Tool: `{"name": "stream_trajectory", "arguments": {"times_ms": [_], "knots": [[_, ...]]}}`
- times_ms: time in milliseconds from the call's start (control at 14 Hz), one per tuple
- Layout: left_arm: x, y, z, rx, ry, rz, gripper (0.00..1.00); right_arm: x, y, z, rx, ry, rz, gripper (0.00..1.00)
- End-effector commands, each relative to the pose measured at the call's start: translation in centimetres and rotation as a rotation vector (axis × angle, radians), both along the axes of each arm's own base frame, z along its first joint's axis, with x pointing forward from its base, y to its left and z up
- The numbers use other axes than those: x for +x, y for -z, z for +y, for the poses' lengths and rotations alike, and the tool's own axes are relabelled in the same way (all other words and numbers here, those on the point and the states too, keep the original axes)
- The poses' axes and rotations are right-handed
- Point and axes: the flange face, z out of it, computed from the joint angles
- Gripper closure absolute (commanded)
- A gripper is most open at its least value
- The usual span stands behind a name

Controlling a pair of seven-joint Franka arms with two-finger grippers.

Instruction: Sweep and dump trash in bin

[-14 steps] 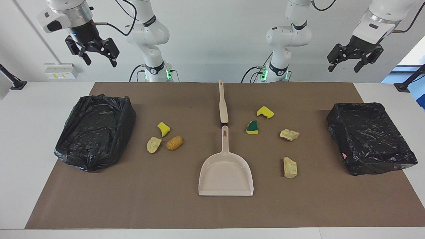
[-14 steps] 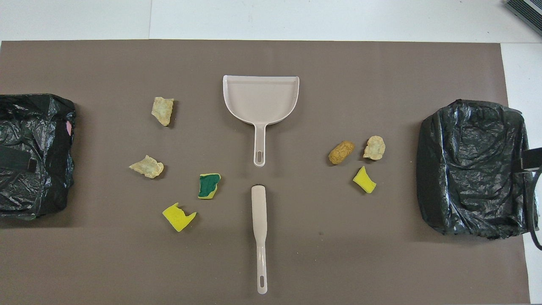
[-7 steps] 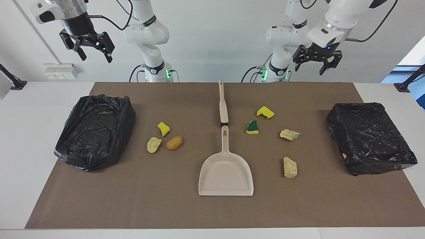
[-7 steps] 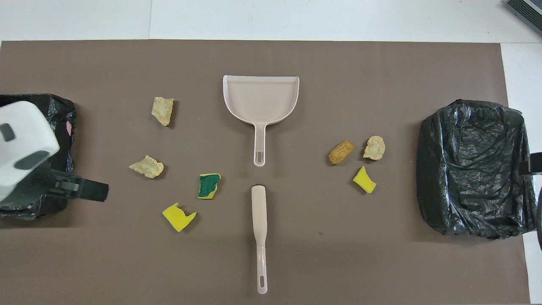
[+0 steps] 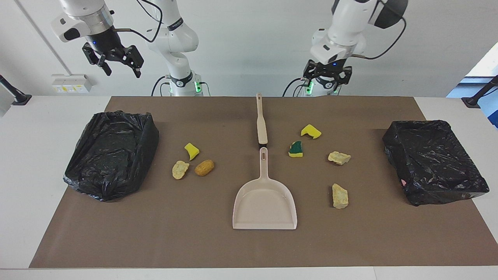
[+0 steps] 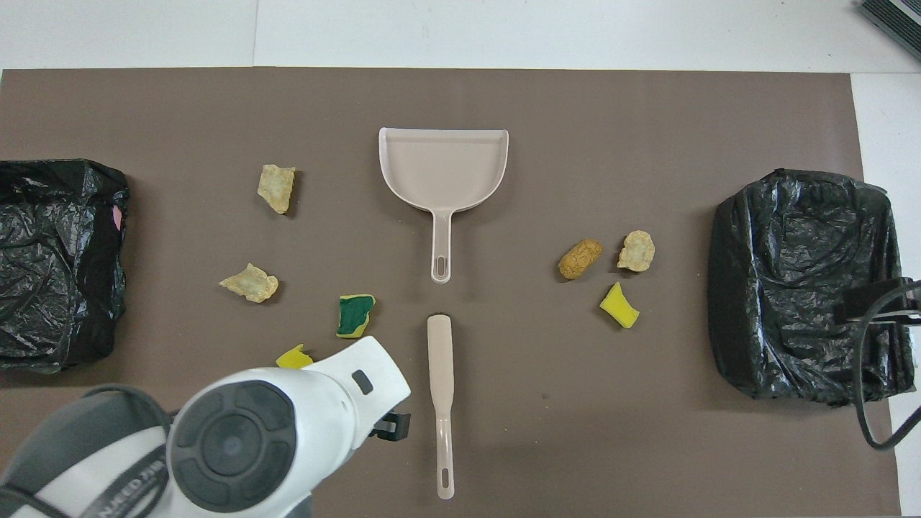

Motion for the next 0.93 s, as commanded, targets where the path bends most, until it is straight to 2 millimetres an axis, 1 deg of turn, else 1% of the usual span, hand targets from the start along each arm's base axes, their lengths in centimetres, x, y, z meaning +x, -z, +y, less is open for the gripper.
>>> {"name": "stream_trajectory", "arguments": {"times_ms": [0,71,143,214,286,357,429,500,571,643,714,786,857], "knots": [[-3.5,3.1,-2.1,-0.028,-0.025,-0.022,0.0,1.0,1.4,0.0,0.025,-0.034,-0.061,0.0],[-4.5,5.1,-4.0,-0.027,-0.037,-0.024,0.0,2.9,2.8,0.9,0.024,-0.041,-0.077,0.0],[-5.1,7.5,-5.9,-0.011,-0.059,-0.013,0.0,4.5,3.7,3.7,0.024,-0.081,-0.096,0.0],[-5.0,9.3,-7.0,-0.013,-0.087,-0.018,0.0,6.4,4.6,5.1,0.025,-0.073,-0.123,0.0],[-4.8,10.9,-7.7,-0.017,-0.093,-0.022,0.0,8.2,5.4,5.7,0.025,-0.059,-0.141,0.0],[-4.4,12.1,-8.2,-0.021,-0.099,-0.026,0.0,9.9,6.7,7.0,0.029,-0.067,-0.133,0.0],[-4.2,12.9,-8.4,-0.023,-0.101,-0.029,0.0,11.6,8.3,8.6,0.024,-0.081,-0.121,0.0],[-4.3,13.4,-8.3,-0.016,-0.1,-0.025,0.0,13.5,9.2,10.2,0.03,-0.085,-0.135,0.0],[-4.6,13.9,-8.1,-0.007,-0.099,-0.018,0.02,15.1,10.6,12.1,0.035,-0.066,-0.141,0.0],[-5.8,14.6,-8.3,0.005,-0.077,-0.01,0.03,16.7,11.9,14.7,0.048,-0.024,-0.157,0.0],[-6.2,14.7,-8.3,0.008,-0.073,-0.008,0.09,18.1,13.5,16.5,0.061,0.018,-0.159,0.0],[-6.3,14.7,-8.4,0.007,-0.069,-0.01,0.12,18.6,14.2,19.0,0.081,0.027,-0.167,0.0],[-6.5,14.6,-8.6,0.005,-0.067,-0.01,0.2,18.6,15.3,21.3,0.095,0.037,-0.163,0.0]]}}
